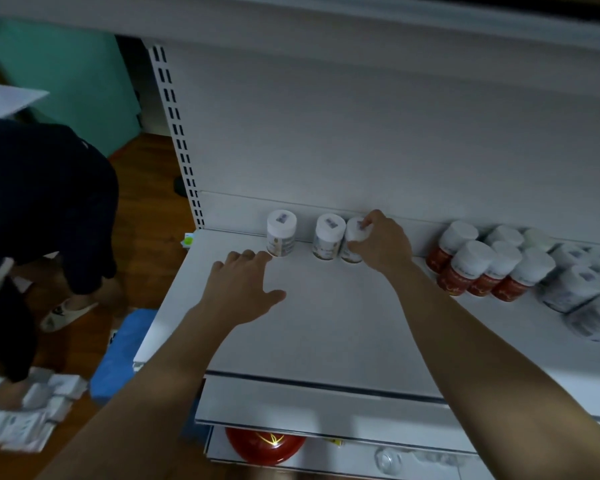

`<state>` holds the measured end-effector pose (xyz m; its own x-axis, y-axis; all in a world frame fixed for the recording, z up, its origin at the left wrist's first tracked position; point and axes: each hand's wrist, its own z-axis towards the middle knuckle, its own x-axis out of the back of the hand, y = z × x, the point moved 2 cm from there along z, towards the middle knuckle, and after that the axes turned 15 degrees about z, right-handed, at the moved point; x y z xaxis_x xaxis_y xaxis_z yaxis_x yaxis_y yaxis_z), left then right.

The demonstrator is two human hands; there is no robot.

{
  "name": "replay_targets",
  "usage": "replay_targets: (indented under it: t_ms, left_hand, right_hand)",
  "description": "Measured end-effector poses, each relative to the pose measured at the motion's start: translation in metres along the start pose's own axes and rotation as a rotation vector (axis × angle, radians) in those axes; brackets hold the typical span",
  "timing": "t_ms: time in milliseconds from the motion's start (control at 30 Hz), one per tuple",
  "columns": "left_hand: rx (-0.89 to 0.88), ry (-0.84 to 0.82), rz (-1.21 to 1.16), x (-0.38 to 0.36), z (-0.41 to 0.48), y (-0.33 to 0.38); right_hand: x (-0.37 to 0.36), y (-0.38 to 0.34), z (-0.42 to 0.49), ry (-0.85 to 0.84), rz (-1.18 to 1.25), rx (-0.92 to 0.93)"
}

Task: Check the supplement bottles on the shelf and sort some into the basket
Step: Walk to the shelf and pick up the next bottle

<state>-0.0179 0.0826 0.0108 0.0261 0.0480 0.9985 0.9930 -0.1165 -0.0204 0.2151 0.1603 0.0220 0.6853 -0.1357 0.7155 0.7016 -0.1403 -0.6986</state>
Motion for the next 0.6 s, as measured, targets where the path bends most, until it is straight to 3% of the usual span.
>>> replay_targets:
  t_ms: [133,300,433,600]
  left_hand:
    - [0.021,0.007,-0.009,0.000,0.003,-0.011]
    - [0.033,0.021,-0.017,0.000,0.006,-0.020]
    - [0.043,0.008,-0.025,-0.002,0.004,-0.028]
    - [0.054,0.009,-0.016,0.000,0.000,-0.040]
  right_hand:
    - [0.003,-0.029,-0.004,0.116,-0.305,0.156]
    - [-0.036,-0.081,-0.009,0.025,-0.255,0.428]
    - [-0.070,-0.097,-0.005,-0.107,-0.386,0.419]
    - [-0.091,-0.099,0.003,-0.077,-0.375,0.349]
